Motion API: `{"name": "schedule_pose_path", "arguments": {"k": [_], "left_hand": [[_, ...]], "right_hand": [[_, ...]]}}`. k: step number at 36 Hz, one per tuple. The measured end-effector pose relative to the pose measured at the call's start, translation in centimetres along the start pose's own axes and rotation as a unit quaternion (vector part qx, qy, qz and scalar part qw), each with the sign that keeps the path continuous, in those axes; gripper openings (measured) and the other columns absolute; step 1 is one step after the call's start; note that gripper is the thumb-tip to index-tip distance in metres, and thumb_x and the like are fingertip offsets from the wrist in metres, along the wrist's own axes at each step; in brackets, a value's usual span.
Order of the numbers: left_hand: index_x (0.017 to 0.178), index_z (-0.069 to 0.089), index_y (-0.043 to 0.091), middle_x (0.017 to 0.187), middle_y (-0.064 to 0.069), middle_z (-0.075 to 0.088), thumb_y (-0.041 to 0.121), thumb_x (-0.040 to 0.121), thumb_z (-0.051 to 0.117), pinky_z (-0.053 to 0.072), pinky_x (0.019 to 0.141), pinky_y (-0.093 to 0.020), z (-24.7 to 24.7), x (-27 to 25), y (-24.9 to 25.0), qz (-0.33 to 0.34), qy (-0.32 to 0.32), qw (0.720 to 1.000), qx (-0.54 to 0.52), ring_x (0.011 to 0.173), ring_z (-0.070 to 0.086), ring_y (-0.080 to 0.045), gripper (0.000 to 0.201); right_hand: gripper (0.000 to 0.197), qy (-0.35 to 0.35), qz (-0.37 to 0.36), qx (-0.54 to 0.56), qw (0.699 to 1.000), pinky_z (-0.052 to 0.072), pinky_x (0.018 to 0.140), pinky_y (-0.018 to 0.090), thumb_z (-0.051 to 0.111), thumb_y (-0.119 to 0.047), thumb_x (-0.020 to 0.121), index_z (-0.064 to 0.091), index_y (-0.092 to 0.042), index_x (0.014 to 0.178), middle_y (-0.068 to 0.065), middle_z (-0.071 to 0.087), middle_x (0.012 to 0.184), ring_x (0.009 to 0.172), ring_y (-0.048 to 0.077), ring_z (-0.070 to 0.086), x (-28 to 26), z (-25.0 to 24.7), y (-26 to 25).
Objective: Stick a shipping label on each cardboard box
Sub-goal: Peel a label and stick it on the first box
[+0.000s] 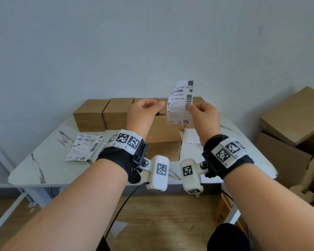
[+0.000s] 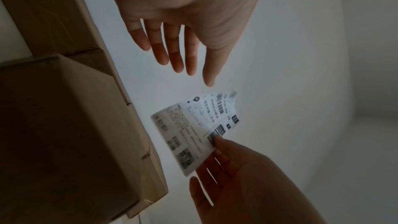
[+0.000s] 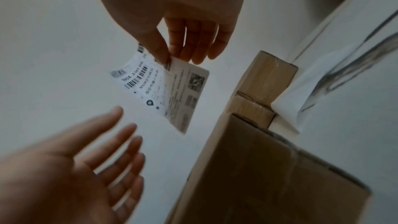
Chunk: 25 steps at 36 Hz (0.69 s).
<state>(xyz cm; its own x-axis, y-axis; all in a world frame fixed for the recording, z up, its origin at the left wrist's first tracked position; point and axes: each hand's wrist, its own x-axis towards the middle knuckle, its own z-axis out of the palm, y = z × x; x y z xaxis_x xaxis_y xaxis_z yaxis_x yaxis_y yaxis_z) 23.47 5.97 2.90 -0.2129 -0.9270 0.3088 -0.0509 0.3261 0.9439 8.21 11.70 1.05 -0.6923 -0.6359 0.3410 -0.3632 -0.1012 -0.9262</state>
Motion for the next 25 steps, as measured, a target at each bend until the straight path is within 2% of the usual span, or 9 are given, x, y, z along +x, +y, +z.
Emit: {"name": "schedule_pose_path", "arguments": {"k": [2, 5, 8, 12, 15, 17, 20, 23, 25], "left_hand": [[0.105, 0.068, 0.018, 0.101, 0.009, 0.067, 0.036, 0.081, 0.073, 0.038, 0.067, -0.013, -0.1, 0.3, -0.4, -0.025, -0.010, 1.000, 0.012, 0.092, 0.058, 0.001, 0.030], [0.103, 0.069, 0.019, 0.101, 0.010, 0.068, 0.040, 0.079, 0.074, 0.035, 0.066, -0.014, -0.2, 0.3, -0.8, -0.073, -0.059, 0.996, 0.012, 0.091, 0.057, 0.002, 0.033], [0.100, 0.072, 0.017, 0.095, 0.009, 0.071, 0.036, 0.082, 0.072, 0.035, 0.065, -0.014, -0.3, 0.3, -1.0, -0.092, -0.084, 0.992, 0.012, 0.087, 0.059, 0.001, 0.026], [0.100, 0.072, 0.012, 0.092, 0.007, 0.069, 0.026, 0.088, 0.068, 0.036, 0.060, -0.012, -0.5, 0.6, -1.4, -0.102, -0.077, 0.992, 0.023, 0.078, 0.057, 0.002, 0.018], [0.098, 0.072, 0.011, 0.088, 0.007, 0.069, 0.022, 0.087, 0.069, 0.039, 0.063, -0.015, -0.8, 0.7, -1.7, -0.118, -0.083, 0.989, 0.023, 0.076, 0.058, 0.000, 0.016], [0.097, 0.072, 0.009, 0.088, 0.005, 0.070, 0.020, 0.087, 0.069, 0.041, 0.065, -0.018, -1.0, 0.8, -1.9, -0.122, -0.085, 0.989, 0.021, 0.076, 0.059, -0.002, 0.016], [0.099, 0.071, 0.009, 0.095, 0.001, 0.070, 0.021, 0.088, 0.067, 0.039, 0.062, -0.018, -1.1, 0.9, -2.1, -0.125, -0.079, 0.989, 0.028, 0.079, 0.058, -0.006, 0.017], [0.101, 0.070, 0.007, 0.100, 0.000, 0.070, 0.020, 0.090, 0.064, 0.036, 0.059, -0.016, -1.2, 1.0, -2.2, -0.135, -0.070, 0.988, 0.026, 0.081, 0.058, -0.005, 0.018], [0.101, 0.070, 0.007, 0.104, -0.001, 0.070, 0.019, 0.090, 0.064, 0.035, 0.059, -0.016, -1.2, 1.1, -2.3, -0.141, -0.062, 0.988, 0.025, 0.088, 0.060, -0.009, 0.017]], "right_hand": [[0.017, -0.026, 0.042, 0.041, 0.998, 0.047, 0.059, 0.021, 0.058, -0.020, 0.093, 0.060, -0.009, 0.080, -0.001, 0.065, 0.078, 0.074, 0.012, 0.063, 0.3, 0.0, -0.3], [0.025, -0.061, 0.073, 0.060, 0.994, 0.048, 0.058, 0.019, 0.058, -0.018, 0.093, 0.065, 0.006, 0.098, 0.014, 0.071, 0.097, 0.070, 0.013, 0.062, 0.5, 0.2, -0.5], [0.029, -0.082, 0.084, 0.064, 0.991, 0.050, 0.062, 0.021, 0.058, -0.017, 0.093, 0.063, 0.010, 0.102, 0.022, 0.069, 0.105, 0.074, 0.017, 0.063, 0.4, 0.6, -0.7], [0.019, -0.108, 0.105, 0.078, 0.986, 0.054, 0.074, 0.029, 0.059, -0.017, 0.093, 0.066, 0.000, 0.093, 0.014, 0.072, 0.098, 0.083, 0.022, 0.066, 0.4, 1.0, -0.6], [0.013, -0.123, 0.108, 0.079, 0.983, 0.056, 0.085, 0.037, 0.060, -0.017, 0.092, 0.066, -0.005, 0.090, 0.010, 0.073, 0.097, 0.091, 0.026, 0.069, 0.4, 1.3, -0.4], [0.011, -0.133, 0.108, 0.076, 0.982, 0.056, 0.083, 0.036, 0.061, -0.017, 0.091, 0.064, -0.006, 0.090, 0.010, 0.073, 0.097, 0.090, 0.025, 0.069, 0.4, 1.5, -0.2], [0.009, -0.157, 0.108, 0.080, 0.978, 0.056, 0.073, 0.028, 0.061, -0.013, 0.091, 0.057, -0.009, 0.084, 0.006, 0.072, 0.092, 0.081, 0.020, 0.069, 0.4, 1.6, 0.0], [0.013, -0.176, 0.114, 0.079, 0.975, 0.056, 0.072, 0.028, 0.060, -0.005, 0.090, 0.054, -0.010, 0.080, 0.009, 0.072, 0.095, 0.082, 0.022, 0.070, 0.4, 1.8, 0.3], [0.012, -0.183, 0.118, 0.078, 0.973, 0.057, 0.070, 0.027, 0.061, -0.004, 0.090, 0.055, -0.010, 0.082, 0.011, 0.072, 0.096, 0.084, 0.023, 0.071, 0.3, 2.1, 0.5]]}}
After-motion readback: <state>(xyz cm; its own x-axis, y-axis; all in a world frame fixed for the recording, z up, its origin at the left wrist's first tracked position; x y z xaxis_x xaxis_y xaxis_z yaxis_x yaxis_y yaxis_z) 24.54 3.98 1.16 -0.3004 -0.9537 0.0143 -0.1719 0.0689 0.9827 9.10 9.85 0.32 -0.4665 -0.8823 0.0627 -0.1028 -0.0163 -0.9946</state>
